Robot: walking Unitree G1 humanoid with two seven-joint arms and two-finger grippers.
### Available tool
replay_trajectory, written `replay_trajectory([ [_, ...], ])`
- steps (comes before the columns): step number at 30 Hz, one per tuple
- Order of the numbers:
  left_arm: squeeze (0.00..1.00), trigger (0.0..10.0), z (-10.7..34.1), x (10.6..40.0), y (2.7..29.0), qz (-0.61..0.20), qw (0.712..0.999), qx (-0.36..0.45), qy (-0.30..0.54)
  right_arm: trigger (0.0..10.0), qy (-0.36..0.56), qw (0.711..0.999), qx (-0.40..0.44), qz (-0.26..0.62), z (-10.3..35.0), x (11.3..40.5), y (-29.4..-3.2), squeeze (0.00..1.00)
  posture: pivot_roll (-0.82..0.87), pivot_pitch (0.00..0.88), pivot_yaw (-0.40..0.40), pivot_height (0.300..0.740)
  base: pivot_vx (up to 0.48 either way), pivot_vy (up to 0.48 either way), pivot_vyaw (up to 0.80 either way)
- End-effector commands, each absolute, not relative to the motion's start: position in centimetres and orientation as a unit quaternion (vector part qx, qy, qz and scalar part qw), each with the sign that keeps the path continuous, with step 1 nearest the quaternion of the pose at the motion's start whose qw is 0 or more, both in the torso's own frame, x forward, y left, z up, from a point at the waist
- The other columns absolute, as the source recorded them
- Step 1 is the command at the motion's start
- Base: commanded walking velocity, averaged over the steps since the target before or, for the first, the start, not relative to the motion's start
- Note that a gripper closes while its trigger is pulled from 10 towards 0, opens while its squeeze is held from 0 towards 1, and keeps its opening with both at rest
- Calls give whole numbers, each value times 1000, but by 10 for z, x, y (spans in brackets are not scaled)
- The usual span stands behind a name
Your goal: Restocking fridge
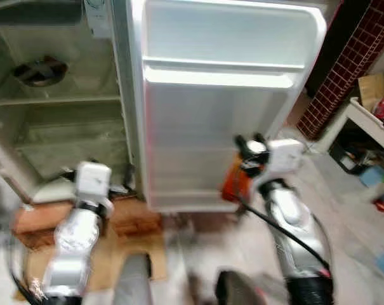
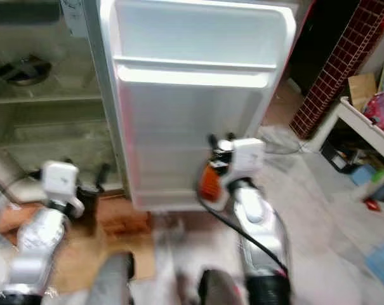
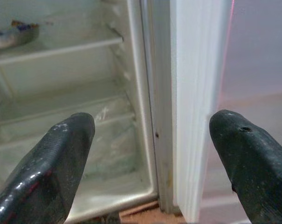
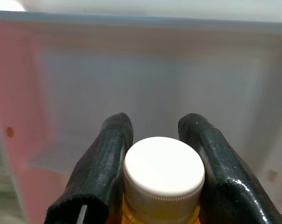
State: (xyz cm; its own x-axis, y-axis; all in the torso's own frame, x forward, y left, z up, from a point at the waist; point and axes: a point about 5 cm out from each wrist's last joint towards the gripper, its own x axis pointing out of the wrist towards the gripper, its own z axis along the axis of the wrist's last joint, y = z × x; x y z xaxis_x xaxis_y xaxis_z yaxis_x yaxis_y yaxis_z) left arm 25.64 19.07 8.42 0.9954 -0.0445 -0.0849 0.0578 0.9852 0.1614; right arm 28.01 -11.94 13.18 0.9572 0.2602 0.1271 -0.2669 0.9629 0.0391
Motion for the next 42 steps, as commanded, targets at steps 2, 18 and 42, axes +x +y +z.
replay_trajectory([
  [2, 0, 10000, 85, 258, 180, -40, 996, 76, 35, 10000, -80, 990, 15, 115, 140, 283, -133, 0, 97, 0, -58, 626, 461, 0, 0],
  [18, 0, 10000, 87, 261, 182, -31, 996, 78, 27, 10000, -82, 989, 15, 122, 141, 287, -133, 0, 102, 0, -61, 626, 338, 0, 0],
  [42, 0, 10000, 82, 239, 189, -17, 994, 93, 58, 10000, -81, 984, 26, 158, 137, 282, -120, 0, 124, 0, -55, 586, 0, 0, 0],
])
